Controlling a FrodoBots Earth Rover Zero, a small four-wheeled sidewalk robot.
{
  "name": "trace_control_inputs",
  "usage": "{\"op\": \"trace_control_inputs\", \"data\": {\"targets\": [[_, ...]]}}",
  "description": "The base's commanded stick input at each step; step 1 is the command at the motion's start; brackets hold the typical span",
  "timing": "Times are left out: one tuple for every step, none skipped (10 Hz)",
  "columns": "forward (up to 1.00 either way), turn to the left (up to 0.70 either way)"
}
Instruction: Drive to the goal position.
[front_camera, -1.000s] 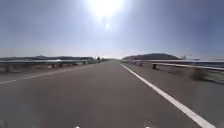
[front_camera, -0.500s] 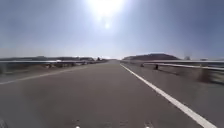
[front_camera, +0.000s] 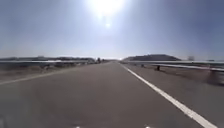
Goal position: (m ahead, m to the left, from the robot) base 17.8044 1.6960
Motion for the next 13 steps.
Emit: {"op": "trace_control_inputs", "data": {"targets": [[0.70,0.00],[0.70,0.00],[0.70,0.00],[0.70,0.00],[0.70,0.00],[0.70,0.00],[0.70,0.00],[0.70,0.00],[0.70,0.00],[0.70,0.00],[0.70,0.00],[0.70,0.00],[0.70,0.00]]}}
